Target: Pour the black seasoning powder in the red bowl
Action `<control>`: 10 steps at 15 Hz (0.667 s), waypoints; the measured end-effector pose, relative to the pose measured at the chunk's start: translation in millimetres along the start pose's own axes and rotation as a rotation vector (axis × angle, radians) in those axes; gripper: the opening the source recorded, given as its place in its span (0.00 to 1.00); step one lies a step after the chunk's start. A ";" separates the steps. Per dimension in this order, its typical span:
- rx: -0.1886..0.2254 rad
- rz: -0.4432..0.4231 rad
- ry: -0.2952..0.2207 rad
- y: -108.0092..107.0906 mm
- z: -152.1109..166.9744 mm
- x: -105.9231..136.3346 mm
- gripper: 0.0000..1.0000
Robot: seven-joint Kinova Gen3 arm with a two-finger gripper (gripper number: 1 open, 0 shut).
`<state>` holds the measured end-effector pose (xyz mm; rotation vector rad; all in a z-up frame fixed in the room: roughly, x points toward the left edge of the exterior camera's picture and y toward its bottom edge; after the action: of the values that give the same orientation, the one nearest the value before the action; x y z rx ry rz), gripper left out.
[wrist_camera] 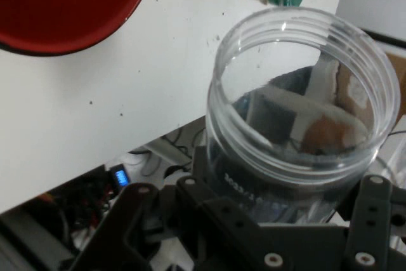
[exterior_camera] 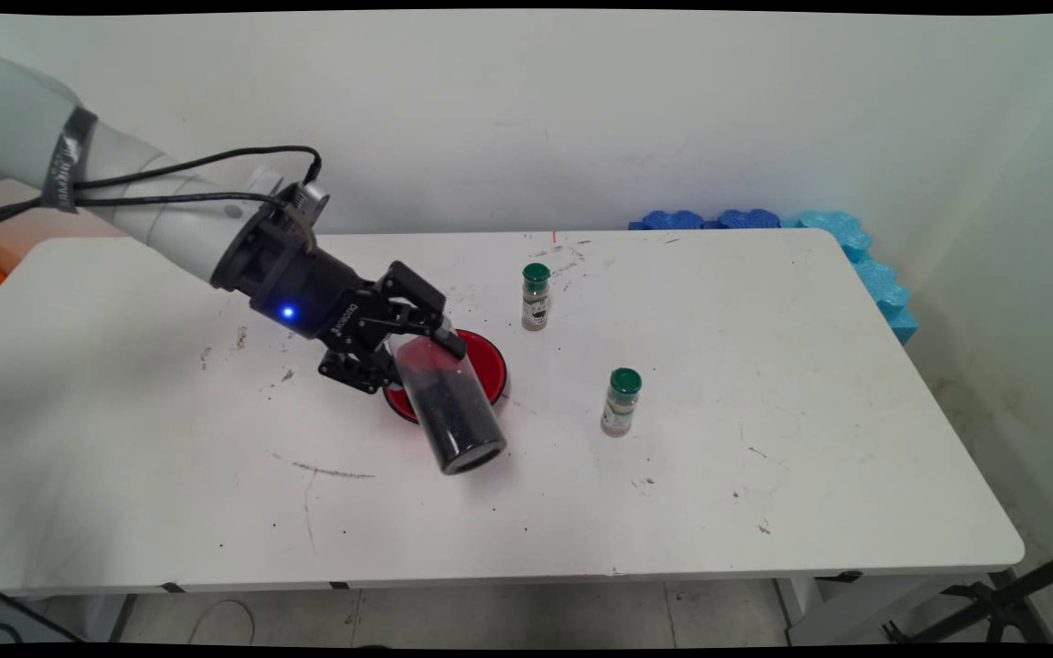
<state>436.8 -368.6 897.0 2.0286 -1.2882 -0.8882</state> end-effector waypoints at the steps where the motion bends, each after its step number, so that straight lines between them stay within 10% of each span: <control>1: -0.008 -0.034 -0.001 -0.4 1.7 2.1 0.00; 10: -0.084 -0.347 -0.028 -4.4 11.1 17.4 0.00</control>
<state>436.0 -384.2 882.8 2.2157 -0.9084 -1.1084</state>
